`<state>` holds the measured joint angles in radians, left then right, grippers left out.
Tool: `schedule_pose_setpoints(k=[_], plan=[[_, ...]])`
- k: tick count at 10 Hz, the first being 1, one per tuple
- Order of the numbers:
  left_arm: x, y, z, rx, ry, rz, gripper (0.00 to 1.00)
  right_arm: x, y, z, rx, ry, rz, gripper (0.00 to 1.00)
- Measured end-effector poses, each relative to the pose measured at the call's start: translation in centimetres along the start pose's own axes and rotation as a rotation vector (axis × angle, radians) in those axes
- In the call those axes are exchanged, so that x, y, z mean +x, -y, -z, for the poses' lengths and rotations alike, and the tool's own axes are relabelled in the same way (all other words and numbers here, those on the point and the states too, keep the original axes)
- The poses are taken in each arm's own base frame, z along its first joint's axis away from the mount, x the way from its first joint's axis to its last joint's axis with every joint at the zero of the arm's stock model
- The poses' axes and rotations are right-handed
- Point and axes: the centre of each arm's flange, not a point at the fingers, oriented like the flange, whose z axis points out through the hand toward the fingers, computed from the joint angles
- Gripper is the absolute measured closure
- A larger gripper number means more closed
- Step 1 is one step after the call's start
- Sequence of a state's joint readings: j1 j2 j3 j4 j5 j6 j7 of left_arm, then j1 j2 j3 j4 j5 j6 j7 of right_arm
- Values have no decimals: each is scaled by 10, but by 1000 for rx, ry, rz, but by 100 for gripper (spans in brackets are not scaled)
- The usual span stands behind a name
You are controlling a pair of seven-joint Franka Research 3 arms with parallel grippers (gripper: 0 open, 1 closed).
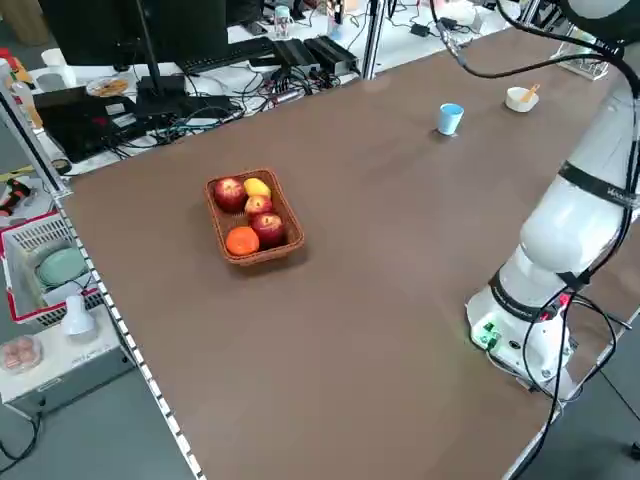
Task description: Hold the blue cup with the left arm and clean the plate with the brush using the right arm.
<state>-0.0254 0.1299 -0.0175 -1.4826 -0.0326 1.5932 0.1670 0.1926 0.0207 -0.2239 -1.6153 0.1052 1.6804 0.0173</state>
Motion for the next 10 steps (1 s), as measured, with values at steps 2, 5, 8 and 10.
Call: schedule_pose_setpoints(k=[2,5,8,10], plan=[[13,-11,-18,-54,6,-95,1,5,-4,-59,90,22,-48,0],[29,0,-46,-243,-54,-317,1,-11,-34,-152,251,123,0,0],[49,49,-117,-544,-196,-531,1,-32,-83,-228,398,198,100,0],[67,48,-191,-693,-358,-708,1,-37,-84,-272,483,231,111,0]])
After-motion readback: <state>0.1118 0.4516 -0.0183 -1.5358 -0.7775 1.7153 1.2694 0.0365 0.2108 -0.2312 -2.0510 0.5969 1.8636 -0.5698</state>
